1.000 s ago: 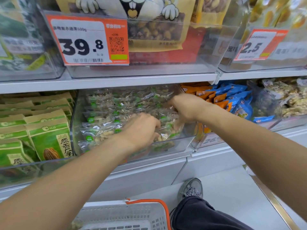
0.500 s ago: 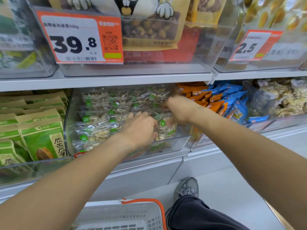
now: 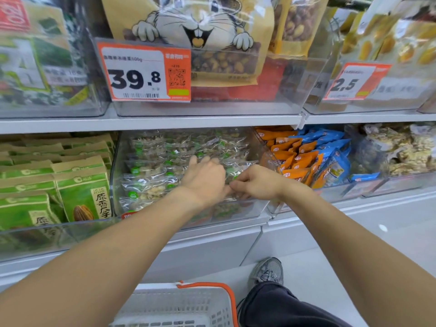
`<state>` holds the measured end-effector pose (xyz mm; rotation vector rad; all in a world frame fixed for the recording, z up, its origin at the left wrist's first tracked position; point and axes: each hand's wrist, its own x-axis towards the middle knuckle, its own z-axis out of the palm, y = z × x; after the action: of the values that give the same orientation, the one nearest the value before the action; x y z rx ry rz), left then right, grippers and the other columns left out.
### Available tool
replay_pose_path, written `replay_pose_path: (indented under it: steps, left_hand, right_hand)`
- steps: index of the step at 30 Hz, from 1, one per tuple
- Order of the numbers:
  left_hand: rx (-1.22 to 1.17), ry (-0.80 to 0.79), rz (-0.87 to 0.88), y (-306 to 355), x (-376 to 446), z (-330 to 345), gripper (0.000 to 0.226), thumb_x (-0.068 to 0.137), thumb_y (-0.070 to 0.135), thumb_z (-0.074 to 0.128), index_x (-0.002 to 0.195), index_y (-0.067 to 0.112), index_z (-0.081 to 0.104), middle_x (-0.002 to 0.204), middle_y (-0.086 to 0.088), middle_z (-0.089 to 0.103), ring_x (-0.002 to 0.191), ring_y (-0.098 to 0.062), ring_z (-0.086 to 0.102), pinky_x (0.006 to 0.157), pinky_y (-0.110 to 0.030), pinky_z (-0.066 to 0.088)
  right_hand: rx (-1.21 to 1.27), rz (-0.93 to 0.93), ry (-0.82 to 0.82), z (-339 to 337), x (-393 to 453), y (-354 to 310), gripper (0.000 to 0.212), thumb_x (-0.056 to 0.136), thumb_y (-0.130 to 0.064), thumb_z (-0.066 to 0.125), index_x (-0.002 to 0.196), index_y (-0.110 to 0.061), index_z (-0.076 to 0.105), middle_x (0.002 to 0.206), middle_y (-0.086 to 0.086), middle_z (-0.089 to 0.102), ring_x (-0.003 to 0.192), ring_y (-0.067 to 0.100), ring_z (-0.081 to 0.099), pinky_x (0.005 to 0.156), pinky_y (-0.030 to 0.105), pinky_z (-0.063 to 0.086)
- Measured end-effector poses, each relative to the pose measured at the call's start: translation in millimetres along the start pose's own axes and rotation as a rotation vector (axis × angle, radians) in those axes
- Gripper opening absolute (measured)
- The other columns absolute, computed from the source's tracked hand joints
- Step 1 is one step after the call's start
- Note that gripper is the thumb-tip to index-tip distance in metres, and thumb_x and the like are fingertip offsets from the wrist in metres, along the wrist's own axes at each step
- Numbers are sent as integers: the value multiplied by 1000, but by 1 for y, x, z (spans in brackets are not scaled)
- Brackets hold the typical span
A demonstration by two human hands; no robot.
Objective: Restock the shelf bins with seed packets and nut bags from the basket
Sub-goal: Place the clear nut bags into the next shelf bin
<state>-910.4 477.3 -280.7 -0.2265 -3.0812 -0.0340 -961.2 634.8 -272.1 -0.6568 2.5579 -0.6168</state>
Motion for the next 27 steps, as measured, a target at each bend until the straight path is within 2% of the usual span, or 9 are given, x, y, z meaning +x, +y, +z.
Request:
replay_pose_path:
  steps: [4,6,10,12,18,20,23,25,27]
  left_hand:
    - [45,-6,30,-4,-1,2,51,90,66,48,82,18,63,112,-4,59,111,-24,52,100,-45,29]
    - [69,-33,58,-9,-2,3,47,90,66,48,75,22,51,107,-3,56,109,-23,53,99,-44,29]
    - [59,-53,58,-20,2,9,56,83,75,47,72,21,54,94,2,50,104,-20,55,98,-45,34]
    - [41,-47,43,-20,5,10,62,80,78,48,76,17,64,99,1,55,104,-20,56,99,-48,35]
    - [-177,-5,-12,-20,-10,3,56,70,72,68,104,27,66,122,2,55,123,-21,45,104,-46,32]
    - [-277,98,5,-24,-22,-3,55,74,66,69,113,28,62,123,3,54,122,-19,43,104,-43,32]
    - [-477,485,118,-24,-58,-9,26,86,43,63,97,20,65,99,5,59,99,-17,51,92,-39,42]
    - [-586,680,155,-22,-93,-2,6,87,19,64,85,13,63,83,4,58,81,-15,51,77,-28,43]
    - [-684,665,102,-24,-131,23,6,86,11,62,81,12,62,75,6,55,70,-12,51,69,-22,40]
  right_hand:
    - [133,-32,-52,5,1,3,28,98,-26,62,96,-2,76,100,27,71,81,19,65,91,45,57]
    - [156,-44,-78,8,4,2,27,99,-22,62,100,2,74,99,27,71,79,14,62,81,35,60]
    - [147,-17,-85,12,5,-1,30,101,-21,57,77,-9,71,55,-12,61,47,-6,52,51,8,43]
    - [-48,-51,-59,8,4,-1,38,101,-31,57,70,-14,68,52,-10,59,46,-1,52,50,16,41]
    - [-500,-71,312,4,-23,-6,34,85,-52,70,99,-22,75,91,3,73,88,25,67,77,39,56]
    - [-503,-115,458,6,-40,-9,25,89,-45,67,102,-24,72,94,-3,72,89,22,66,72,34,54]
    - [-279,-241,649,20,-66,-20,4,87,-29,69,88,-26,71,77,-13,66,68,6,58,62,31,51]
    - [-165,-299,676,43,-79,-34,3,86,-25,69,83,-26,69,71,-15,62,62,2,52,59,29,50]
    - [-84,-324,601,79,-83,-47,2,85,-22,69,83,-23,69,69,-15,60,62,5,53,60,30,50]
